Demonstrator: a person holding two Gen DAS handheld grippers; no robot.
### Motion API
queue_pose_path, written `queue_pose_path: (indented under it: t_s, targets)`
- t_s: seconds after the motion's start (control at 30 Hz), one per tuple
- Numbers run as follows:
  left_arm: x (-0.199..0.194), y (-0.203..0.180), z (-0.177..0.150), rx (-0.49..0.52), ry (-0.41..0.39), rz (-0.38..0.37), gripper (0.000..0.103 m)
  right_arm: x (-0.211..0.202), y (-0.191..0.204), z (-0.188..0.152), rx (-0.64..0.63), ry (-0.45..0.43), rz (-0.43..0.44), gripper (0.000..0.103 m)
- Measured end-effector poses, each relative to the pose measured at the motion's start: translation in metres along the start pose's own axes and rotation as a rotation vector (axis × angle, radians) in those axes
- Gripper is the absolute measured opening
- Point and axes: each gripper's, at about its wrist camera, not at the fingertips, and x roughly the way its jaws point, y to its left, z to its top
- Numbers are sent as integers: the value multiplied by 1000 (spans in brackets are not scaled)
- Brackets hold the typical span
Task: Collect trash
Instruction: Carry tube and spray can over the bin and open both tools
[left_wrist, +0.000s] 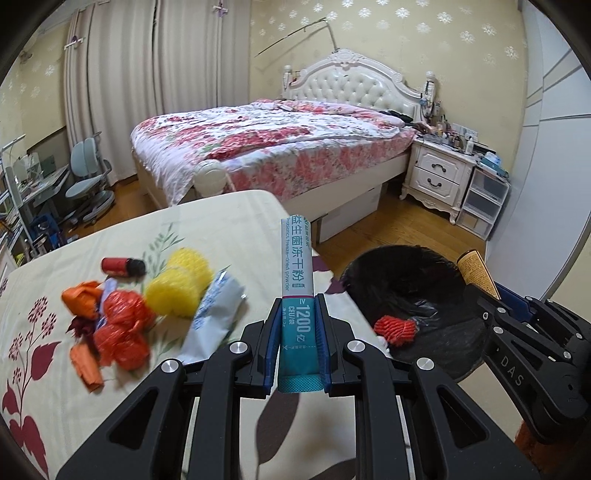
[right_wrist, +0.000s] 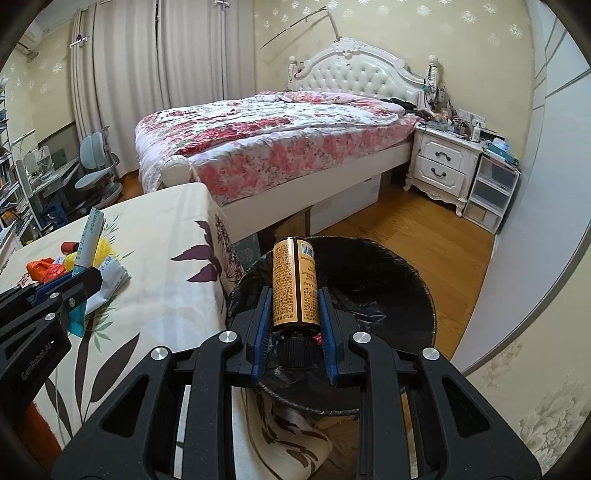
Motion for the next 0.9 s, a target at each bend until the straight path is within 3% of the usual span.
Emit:
queue_pose_path:
  t_s: [0.4, 0.9]
  targets:
    - [46, -49, 15, 85, 12, -27, 19, 34, -39, 9, 66, 19, -49, 24]
    - [87, -74, 26, 125, 52, -43, 19, 62, -63, 10, 122, 59, -83, 24]
